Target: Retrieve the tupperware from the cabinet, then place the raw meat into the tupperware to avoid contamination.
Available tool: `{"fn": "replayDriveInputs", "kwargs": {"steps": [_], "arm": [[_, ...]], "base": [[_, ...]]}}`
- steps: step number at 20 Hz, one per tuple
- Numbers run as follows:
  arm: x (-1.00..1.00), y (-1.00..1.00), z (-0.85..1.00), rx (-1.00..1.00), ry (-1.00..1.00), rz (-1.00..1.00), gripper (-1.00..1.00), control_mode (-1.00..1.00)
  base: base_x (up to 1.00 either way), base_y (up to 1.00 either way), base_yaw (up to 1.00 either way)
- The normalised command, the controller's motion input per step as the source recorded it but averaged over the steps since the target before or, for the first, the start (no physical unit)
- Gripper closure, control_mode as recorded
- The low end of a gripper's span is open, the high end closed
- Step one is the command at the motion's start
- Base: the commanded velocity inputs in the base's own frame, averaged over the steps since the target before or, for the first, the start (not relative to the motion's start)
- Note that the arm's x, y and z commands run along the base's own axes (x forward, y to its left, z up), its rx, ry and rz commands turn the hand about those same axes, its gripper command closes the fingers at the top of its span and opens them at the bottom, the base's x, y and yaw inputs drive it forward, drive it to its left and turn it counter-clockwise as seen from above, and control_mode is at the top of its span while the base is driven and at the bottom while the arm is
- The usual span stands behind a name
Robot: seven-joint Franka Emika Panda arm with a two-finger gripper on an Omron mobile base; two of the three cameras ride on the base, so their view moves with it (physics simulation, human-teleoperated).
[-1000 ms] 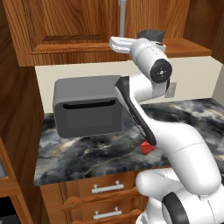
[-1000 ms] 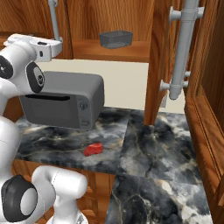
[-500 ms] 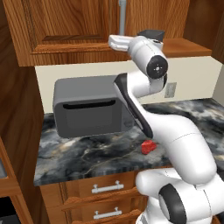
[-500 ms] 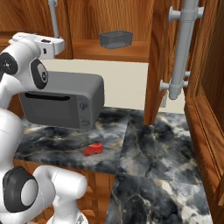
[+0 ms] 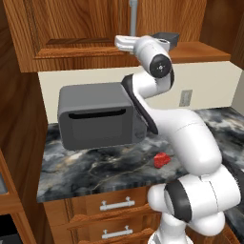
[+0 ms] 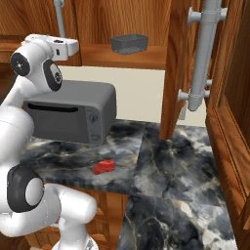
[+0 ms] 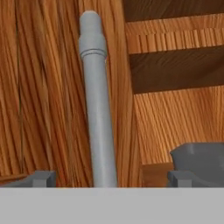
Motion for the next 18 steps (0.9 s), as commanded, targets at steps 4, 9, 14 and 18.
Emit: {"fn": "replayDriveInputs", "kwargs": {"steps": [4,9,14,18], "arm": [[0.60,0.01,-0.12,-0.04,0.00,-0.02,-1.00,-1.00],[0.63,0.02,-0.17,-0.06,0.00,-0.02,-1.00,-1.00],[0.67,0.08,-0.21,-0.08,0.00,-0.03,-1.00,-1.00],[0.60,0.09,-0.16,-0.07,0.02,-0.04,1.00,-1.00]], "base": [[0.00,0.00,0.00],[0.00,0.00,0.00],[0.00,0.00,0.00],[0.00,0.00,0.00]]}}
